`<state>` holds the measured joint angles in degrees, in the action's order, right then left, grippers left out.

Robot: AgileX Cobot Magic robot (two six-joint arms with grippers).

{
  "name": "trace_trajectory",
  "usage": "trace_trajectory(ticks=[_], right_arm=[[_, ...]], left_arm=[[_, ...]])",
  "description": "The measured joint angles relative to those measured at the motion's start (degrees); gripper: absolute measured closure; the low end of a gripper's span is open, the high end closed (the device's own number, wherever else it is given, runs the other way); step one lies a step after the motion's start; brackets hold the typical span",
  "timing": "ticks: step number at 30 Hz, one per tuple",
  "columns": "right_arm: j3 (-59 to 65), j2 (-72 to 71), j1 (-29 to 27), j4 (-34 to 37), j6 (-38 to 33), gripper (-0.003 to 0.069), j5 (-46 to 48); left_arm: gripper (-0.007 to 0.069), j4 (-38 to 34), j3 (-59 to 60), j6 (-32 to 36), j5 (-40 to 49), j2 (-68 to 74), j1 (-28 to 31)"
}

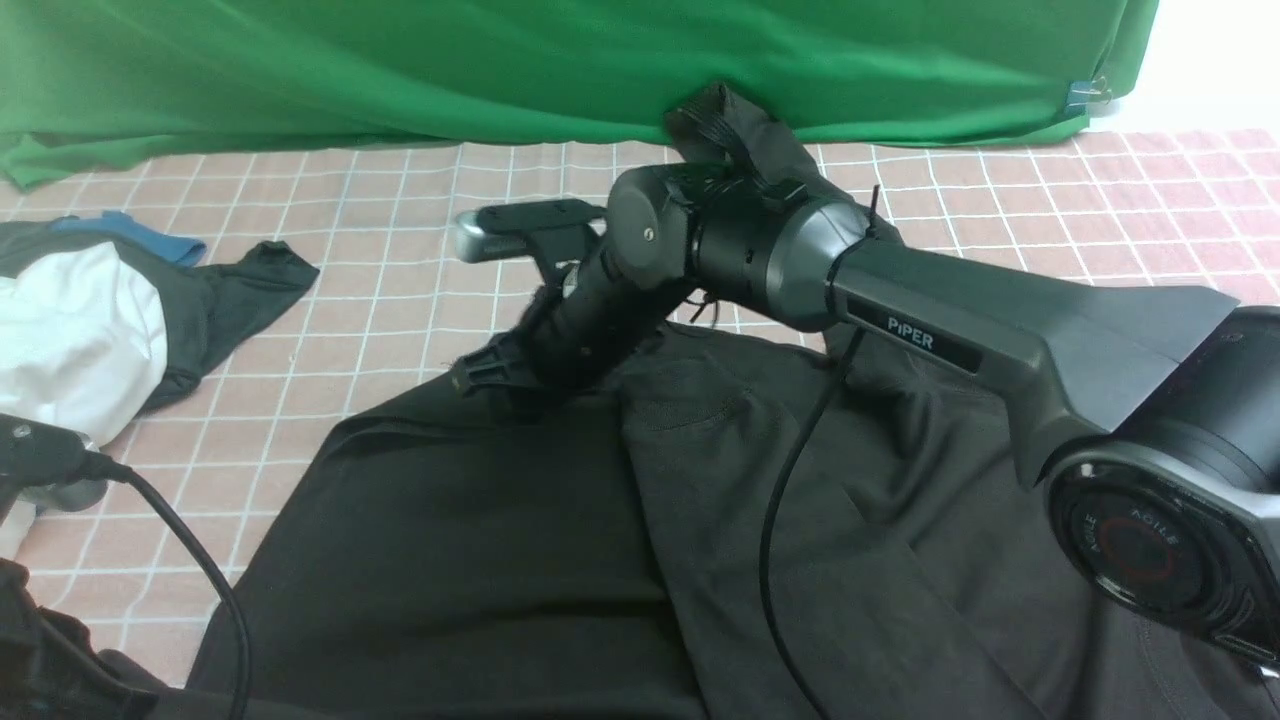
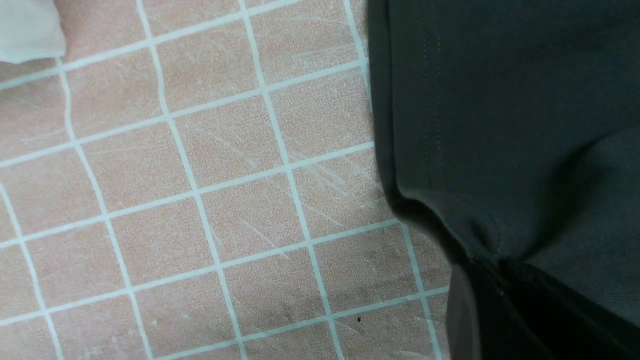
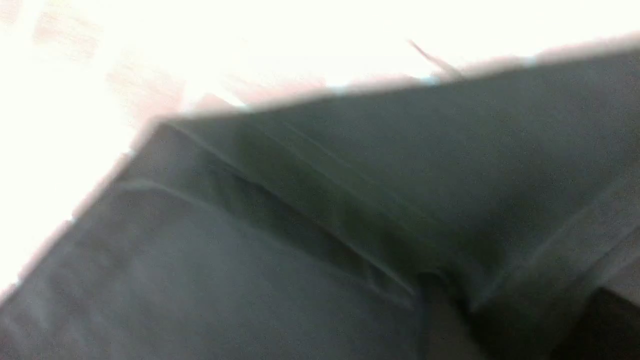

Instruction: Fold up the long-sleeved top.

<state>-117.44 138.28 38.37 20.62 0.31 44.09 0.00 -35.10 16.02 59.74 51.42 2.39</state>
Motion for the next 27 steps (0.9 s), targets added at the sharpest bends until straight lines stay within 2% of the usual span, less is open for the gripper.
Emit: trace_trajectory(ticks=[4, 5, 14, 16, 20, 21, 22, 23, 24, 27], right_arm=[[0.00, 0.00, 0.12, 0.28, -2.00, 0.0577, -6.61], [0.00, 0.00, 0.12, 0.28, -2.10, 0.0595, -8.71], [0.00, 0.00, 0.12, 1.98, -2.65, 0.0596, -30.66], [0.00, 0.00, 0.12, 2.03, -2.65, 0.0561, -35.10], [0.00, 0.00, 0.12, 2.17, -2.65, 0.0254, -41.09], [0.00, 0.00, 0.12, 2.17, -2.65, 0.0237, -41.34], [0.00, 0.00, 0.12, 2.04, -2.80, 0.0130, -41.74], [0.00, 0.00, 0.12, 2.00, -2.80, 0.0069, -41.67], [0.00, 0.00, 0.07, 2.00, -2.80, 0.0029, -40.90], [0.00, -0.61, -0.39, 1.97, -2.80, 0.0003, -35.71]], left_arm=[[0.0589, 0.00, 0.00, 0.00, 0.00, 0.00, 0.00], [0.0589, 0.00, 0.00, 0.00, 0.00, 0.00, 0.00], [0.0589, 0.00, 0.00, 0.00, -0.05, 0.00, 0.00], [0.0589, 0.00, 0.00, 0.00, -0.22, 0.00, 0.00], [0.0589, 0.00, 0.00, 0.00, -0.70, 0.00, 0.00], [0.0589, 0.00, 0.00, 0.00, -0.70, 0.00, 0.00], [0.0589, 0.00, 0.00, 0.00, -0.70, 0.00, 0.00], [0.0589, 0.00, 0.00, 0.00, -0.70, 0.00, 0.00], [0.0589, 0.00, 0.00, 0.00, -0.70, 0.00, 0.00], [0.0589, 0.00, 0.00, 0.00, -0.43, 0.00, 0.00]])
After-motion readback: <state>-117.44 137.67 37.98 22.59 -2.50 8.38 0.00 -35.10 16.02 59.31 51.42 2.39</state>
